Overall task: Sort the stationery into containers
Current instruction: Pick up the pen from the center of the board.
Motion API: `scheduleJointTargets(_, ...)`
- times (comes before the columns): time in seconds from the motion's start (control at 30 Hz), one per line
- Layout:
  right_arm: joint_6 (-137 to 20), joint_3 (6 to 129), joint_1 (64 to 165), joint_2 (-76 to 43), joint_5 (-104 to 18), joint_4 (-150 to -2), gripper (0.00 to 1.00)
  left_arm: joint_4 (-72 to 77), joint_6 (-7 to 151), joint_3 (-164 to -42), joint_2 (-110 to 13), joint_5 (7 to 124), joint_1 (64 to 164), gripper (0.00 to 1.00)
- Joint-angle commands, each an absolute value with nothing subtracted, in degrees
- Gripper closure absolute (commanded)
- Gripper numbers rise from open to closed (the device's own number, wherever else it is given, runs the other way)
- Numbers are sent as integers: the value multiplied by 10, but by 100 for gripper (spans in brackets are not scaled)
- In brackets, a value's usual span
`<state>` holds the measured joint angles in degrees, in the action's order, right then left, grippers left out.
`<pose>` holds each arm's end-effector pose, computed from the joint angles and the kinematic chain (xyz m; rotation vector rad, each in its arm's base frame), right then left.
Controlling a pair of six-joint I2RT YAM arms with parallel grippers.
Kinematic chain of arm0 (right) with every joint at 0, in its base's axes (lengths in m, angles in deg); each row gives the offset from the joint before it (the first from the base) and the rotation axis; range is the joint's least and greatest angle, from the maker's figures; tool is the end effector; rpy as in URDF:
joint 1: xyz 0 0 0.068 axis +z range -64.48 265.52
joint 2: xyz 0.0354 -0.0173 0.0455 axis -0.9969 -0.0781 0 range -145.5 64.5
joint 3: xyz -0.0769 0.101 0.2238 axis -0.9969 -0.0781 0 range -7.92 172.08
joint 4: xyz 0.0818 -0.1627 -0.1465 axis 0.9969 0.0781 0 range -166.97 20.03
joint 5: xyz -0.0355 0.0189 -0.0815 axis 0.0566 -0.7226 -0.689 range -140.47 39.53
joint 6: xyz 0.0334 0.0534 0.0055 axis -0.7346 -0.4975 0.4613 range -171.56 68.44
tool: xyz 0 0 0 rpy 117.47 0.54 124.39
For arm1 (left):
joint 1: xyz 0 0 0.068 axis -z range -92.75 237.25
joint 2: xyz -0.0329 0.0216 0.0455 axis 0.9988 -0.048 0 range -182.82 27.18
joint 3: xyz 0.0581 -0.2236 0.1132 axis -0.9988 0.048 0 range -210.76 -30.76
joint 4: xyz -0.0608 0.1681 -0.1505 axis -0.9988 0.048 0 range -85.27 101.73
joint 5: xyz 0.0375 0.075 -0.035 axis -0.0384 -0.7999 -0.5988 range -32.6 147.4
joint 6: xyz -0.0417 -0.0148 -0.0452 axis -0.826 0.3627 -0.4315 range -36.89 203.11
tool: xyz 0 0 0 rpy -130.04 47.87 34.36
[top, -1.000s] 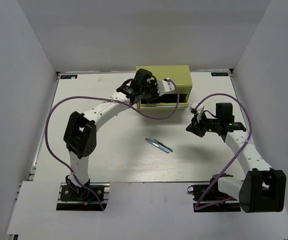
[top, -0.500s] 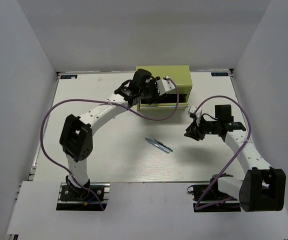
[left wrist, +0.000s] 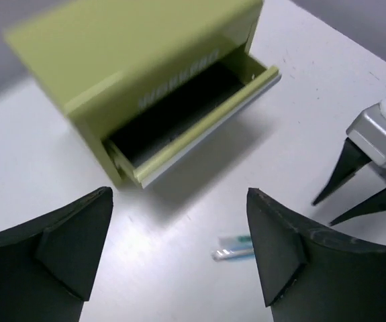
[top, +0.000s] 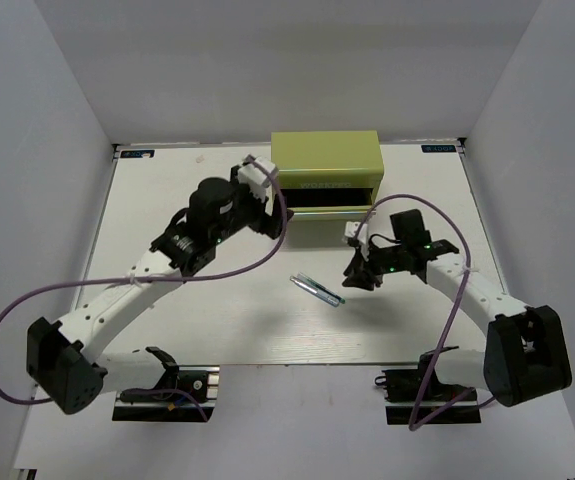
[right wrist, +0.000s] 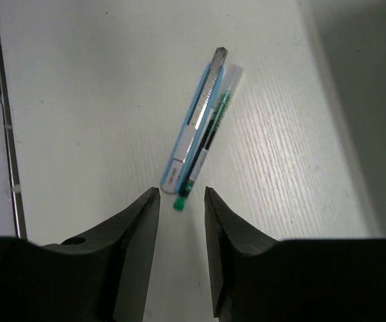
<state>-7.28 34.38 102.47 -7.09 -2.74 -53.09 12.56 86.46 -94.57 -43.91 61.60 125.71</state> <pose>0.2025 0.0994 0.2105 -1.4150 1.7478 0.7813 0.2161 -0.1761 0.3483 0.7133 1.7208 -0.4952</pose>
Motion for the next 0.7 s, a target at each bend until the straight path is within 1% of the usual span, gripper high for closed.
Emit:
scheduleJointTargets(0.0,-183,349,1093,-91,-107,-623,60,150,675,-878,-406,542,1253,9)
scheduleJointTargets(0.03,-194,356,1100,-98,-120,-635,60,155,617,-851,-400,534,1253,4)
scheduleJointTargets(0.07,-226,357,1110,-114,-155,-640,57,162,585,-839,-394,524,1253,2)
scheduleJointTargets(0.1,-234,359,1133,-120,-168,-654,57,176,555,-816,-386,504,1253,1)
scheduleJointTargets(0.13,-240,365,1139,-126,-180,-663,56,183,509,-805,-386,498,1253,1)
scheduleJointTargets(0.17,-254,367,1153,-142,-216,-676,56,190,487,-797,-380,487,1253,1)
scheduleJointTargets(0.27,-277,387,1179,-173,-266,-679,54,214,424,-779,-380,462,1253,1)
scheduleJointTargets(0.3,-281,389,1183,-178,-276,-683,53,214,418,-772,-380,461,1253,1)
scheduleJointTargets(0.47,-305,406,1221,-212,-345,-705,53,214,400,-759,-370,461,1253,1)
scheduleJointTargets(0.67,-330,429,1244,-247,-372,-706,50,220,400,-749,-365,456,1253,1)
